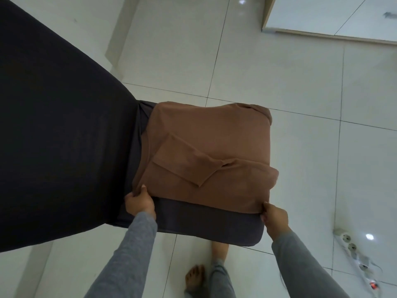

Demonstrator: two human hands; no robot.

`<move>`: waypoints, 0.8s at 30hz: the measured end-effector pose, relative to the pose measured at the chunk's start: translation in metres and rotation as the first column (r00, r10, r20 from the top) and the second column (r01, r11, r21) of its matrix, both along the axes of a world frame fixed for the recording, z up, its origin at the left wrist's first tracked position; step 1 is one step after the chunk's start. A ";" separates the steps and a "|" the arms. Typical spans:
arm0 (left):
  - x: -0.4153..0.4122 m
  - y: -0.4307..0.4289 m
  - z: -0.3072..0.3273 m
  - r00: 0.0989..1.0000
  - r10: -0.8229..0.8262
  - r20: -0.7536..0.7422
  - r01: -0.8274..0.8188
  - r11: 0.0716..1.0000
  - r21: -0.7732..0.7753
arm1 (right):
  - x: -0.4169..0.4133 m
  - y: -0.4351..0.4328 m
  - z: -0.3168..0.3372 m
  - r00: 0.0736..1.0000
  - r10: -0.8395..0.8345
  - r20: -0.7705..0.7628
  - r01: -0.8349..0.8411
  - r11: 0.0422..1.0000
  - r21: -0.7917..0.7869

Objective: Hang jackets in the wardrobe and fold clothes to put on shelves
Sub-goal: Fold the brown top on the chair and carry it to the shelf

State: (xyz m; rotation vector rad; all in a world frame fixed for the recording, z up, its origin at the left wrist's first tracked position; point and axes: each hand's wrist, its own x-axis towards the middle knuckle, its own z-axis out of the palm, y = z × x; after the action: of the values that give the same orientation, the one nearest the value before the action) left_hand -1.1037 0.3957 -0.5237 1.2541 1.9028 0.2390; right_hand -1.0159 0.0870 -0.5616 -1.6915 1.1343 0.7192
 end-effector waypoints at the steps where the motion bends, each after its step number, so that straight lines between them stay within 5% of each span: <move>1: -0.001 0.001 -0.001 0.999 -0.034 0.012 0.034 0.999 0.008 | 0.002 -0.001 -0.001 1.000 -0.020 0.010 0.020 1.000 0.023; 11: 0.001 0.003 0.013 0.949 -0.304 -0.086 0.314 0.936 0.159 | -0.002 0.002 -0.001 0.989 0.097 0.113 -0.073 0.978 -0.198; 15: -0.004 -0.004 0.019 0.698 -0.557 -0.450 0.686 0.701 0.196 | 0.003 0.021 0.027 0.867 0.396 0.301 -0.250 0.870 -0.424; 17: -0.006 -0.008 0.018 0.526 -0.667 -0.528 0.835 0.524 0.170 | 0.004 0.038 0.043 0.766 0.495 0.410 -0.336 0.852 -0.402; 21: -0.009 -0.006 0.006 0.315 -0.796 -0.516 0.949 0.253 0.188 | -0.002 0.091 0.056 0.580 0.615 0.534 -0.593 0.768 -0.242; 24: -0.001 0.001 0.002 0.329 -0.846 -0.420 0.940 0.252 0.229 | -0.008 0.129 0.049 0.638 0.595 0.489 -0.624 0.771 -0.126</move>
State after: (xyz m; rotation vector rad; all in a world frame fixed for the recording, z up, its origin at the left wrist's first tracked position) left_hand -1.1043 0.3963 -0.5220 2.6018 0.9340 -0.1254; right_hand -1.0244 0.2158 -0.5122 -2.0719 0.1364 0.6320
